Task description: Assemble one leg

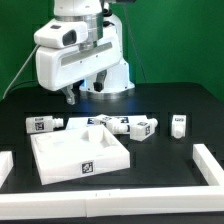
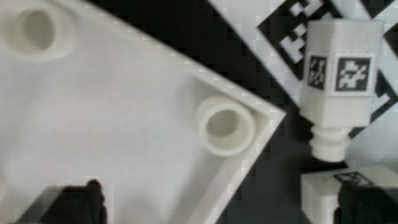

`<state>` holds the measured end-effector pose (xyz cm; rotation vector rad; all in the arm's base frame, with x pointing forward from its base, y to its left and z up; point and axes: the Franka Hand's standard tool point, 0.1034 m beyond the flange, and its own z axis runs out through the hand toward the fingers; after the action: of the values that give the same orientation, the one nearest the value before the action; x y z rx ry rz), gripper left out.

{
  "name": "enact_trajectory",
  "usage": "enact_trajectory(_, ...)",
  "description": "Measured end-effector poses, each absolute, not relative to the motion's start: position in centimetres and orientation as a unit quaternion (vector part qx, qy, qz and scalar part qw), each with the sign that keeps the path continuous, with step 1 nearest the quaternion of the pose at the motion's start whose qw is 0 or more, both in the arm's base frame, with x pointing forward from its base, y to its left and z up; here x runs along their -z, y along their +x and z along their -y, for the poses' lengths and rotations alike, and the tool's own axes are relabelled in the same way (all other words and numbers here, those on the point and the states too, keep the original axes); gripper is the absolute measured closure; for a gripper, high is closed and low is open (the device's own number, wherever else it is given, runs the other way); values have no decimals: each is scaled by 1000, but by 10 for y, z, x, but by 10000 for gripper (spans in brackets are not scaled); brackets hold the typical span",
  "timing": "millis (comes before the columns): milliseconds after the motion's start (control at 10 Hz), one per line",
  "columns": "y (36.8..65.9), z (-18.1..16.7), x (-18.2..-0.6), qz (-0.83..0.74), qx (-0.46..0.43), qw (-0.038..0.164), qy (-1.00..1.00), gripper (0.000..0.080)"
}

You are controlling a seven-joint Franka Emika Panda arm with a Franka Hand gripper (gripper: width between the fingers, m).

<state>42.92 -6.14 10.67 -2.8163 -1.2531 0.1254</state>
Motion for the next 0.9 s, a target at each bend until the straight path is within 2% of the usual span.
enact_trajectory(400, 430, 65, -103, 394, -46, 33, -918, 150)
enact_trajectory(500, 441, 77, -100, 372, -51, 36, -926, 150)
enact_trajectory(600, 453, 86, -99, 364, -42, 31, -930, 150)
enact_trajectory(900, 467, 129, -86, 327, -57, 51, -942, 150)
